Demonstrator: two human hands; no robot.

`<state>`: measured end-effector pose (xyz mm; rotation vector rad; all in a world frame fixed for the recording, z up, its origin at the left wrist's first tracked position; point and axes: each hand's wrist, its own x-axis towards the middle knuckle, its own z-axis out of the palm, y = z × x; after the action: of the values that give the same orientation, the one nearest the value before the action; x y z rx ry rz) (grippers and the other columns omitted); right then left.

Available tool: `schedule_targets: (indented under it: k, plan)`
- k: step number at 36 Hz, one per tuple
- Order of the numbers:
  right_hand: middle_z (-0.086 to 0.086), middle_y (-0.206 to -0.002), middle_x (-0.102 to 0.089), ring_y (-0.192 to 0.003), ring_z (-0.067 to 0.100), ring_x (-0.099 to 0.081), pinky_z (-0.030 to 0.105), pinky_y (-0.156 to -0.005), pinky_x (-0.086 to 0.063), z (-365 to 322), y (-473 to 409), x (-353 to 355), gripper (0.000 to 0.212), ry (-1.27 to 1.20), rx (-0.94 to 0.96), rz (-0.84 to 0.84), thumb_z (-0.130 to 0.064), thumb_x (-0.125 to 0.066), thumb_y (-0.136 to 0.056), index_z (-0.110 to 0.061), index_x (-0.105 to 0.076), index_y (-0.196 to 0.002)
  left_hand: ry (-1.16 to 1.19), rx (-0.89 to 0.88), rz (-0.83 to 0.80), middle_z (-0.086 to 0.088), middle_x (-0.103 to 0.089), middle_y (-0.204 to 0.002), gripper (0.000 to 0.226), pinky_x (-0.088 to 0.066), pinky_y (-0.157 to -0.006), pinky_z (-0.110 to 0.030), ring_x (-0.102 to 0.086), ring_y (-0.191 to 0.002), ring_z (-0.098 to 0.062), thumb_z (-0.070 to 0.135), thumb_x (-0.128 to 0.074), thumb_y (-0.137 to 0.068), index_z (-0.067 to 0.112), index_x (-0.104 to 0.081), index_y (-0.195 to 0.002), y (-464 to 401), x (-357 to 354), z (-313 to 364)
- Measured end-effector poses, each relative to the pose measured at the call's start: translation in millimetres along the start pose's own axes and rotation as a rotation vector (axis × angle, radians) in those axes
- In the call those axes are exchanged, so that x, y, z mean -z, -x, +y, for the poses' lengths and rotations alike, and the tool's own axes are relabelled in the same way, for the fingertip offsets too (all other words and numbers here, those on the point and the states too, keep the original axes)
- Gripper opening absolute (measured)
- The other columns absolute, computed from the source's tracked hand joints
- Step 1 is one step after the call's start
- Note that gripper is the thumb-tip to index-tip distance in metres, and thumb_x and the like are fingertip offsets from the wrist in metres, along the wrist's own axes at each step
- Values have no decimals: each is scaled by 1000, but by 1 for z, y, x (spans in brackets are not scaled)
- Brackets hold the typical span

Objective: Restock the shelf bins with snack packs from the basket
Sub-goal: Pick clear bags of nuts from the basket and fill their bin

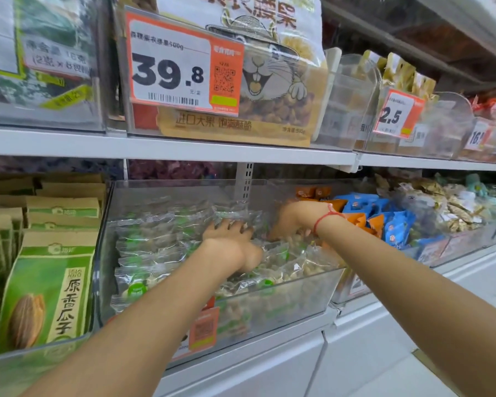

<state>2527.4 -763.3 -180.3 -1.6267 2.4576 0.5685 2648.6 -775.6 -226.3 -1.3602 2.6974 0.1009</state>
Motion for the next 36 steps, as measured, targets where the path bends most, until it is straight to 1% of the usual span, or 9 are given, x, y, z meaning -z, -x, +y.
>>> schedule_targets:
  k: [4,11,14,16,20,23,28,32,36]
  plan:
    - [11,-116,-56,-101,27,-57,36,-79,-47,13,-1,-23,31,-18,-17,495,-29,-54,-95,-10,-58,-120,31,-2,17,0,2,-160,57,4,-116,-46,6,-147,-25,40,-20,-101,24,-4,-153,-2,-3,0]
    - [5,-129,-57,-109,26,-58,32,-89,-51,32,-4,-24,39,-96,122,271,-14,-47,-96,-22,-57,-133,31,-8,39,-1,-1,-160,57,2,-117,-47,1,-147,-26,41,-19,-101,23,-5,-153,-3,-4,3]
    - [8,-127,-59,-108,26,-60,32,-89,-52,30,1,-20,38,-69,120,227,-11,-48,-95,-14,-56,-132,40,-20,120,-3,-16,-158,53,-6,-117,-47,-14,-144,-26,40,-20,-101,19,-22,-151,3,-1,3]
    - [9,-125,-59,-107,27,-59,35,-88,-52,32,14,-24,35,-78,133,301,-13,-50,-94,-14,-58,-127,67,-35,254,-6,-31,-152,50,-19,-114,-45,-29,-138,-26,38,-22,-101,15,-36,-144,15,2,3]
    - [5,-126,-57,-110,24,-57,34,-86,-49,37,65,-53,34,-238,254,687,-20,-52,-93,-21,-60,-125,148,-126,524,0,-47,-140,41,-29,-106,-39,-39,-128,-21,33,-38,-98,21,-46,-137,55,2,7]
    - [-5,-103,-59,-99,16,-56,34,-74,-48,31,110,-85,24,-308,375,849,-27,-57,-90,-26,-64,-113,206,-158,651,9,-57,-128,33,-34,-94,-32,-46,-120,-15,35,-42,-95,30,-54,-126,103,-10,9]
    - [-17,-83,-52,-82,9,-56,30,-69,-46,7,163,-137,15,-223,524,521,-37,-53,-91,-35,-62,-103,319,-107,644,20,-60,-94,20,-31,-64,-26,-58,-96,-5,41,-49,-91,36,-59,-107,184,-54,2]
    - [-11,-97,-67,-96,13,-59,25,-74,-39,-25,168,-183,21,-122,617,226,-37,-49,-93,-34,-62,-109,353,59,417,25,-59,-98,22,-39,-69,-25,-58,-96,-1,45,-45,-92,40,-56,-110,217,-109,-14]
    - [2,-113,-65,-109,24,-57,31,-88,-43,-61,153,-242,25,22,683,-13,-30,-48,-95,-26,-63,-115,253,159,163,18,-61,-113,27,-43,-82,-27,-57,-108,-7,43,-41,-95,37,-54,-118,239,-178,-34]
